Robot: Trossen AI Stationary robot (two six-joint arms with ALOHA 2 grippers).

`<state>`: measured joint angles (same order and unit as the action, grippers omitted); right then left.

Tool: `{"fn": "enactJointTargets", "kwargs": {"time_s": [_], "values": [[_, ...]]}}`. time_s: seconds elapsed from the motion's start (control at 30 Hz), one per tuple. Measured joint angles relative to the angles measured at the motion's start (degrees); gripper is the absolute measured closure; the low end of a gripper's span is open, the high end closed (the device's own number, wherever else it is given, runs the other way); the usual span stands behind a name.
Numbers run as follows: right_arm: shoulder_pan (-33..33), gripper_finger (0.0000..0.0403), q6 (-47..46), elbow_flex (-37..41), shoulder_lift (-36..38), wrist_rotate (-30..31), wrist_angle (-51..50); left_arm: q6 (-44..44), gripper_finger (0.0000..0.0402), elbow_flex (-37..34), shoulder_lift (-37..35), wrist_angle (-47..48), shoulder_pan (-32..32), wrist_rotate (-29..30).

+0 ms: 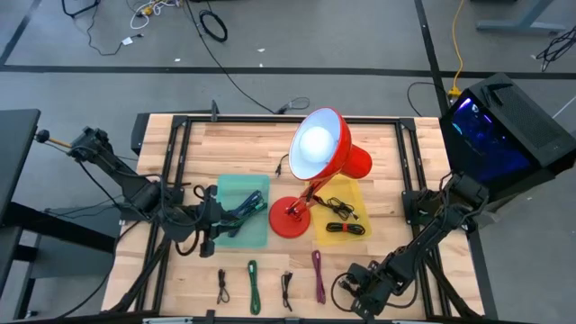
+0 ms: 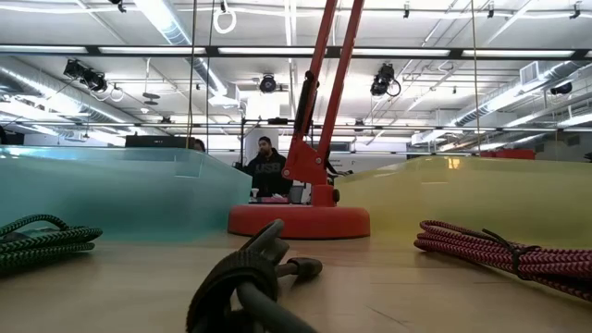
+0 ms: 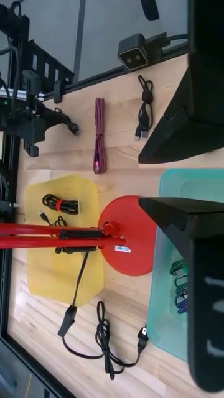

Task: Pick & Place USB Port
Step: Put the black charger cable into the yellow bin

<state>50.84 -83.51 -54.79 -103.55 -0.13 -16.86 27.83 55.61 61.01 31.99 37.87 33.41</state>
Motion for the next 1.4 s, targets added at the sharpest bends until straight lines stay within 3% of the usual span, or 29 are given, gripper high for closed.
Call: {"fn": "enactJointTargets", "kwargs": {"time_s": [0.27,0.43,0.57,0.9,1.03,1.4], "values": [[-2.43,0.0398,1.87,0.0,1.0,-3.69,1.16,0.0,0.0299,0.0,0.0,0.0,0.0,0.31],[-4.57,0.04,8.22,-3.06,4.28,0.89,1.4,-0.02,0.0299,0.0,0.0,0.04,0.0,0.55],[-6.7,0.0401,12.48,-5.61,7.16,4.7,-4.4,-0.02,0.0299,0.0,0.0,0.03,0.0,1.1],[-13.66,0.0402,17.3,-6.6,16.06,22.0,-19.27,0.02,0.0299,0.0,0.13,0.0,0.0,1.41],[-17.62,0.0403,18.87,-6.6,18.14,26.27,-23.13,0.04,0.0299,0.0,0.13,0.0,0.0,1.49],[-27.77,0.0403,22.83,-6.6,18.27,28.06,-27.77,0.05,0.0299,0.0,0.13,0.23,0.19,1.51]]}}
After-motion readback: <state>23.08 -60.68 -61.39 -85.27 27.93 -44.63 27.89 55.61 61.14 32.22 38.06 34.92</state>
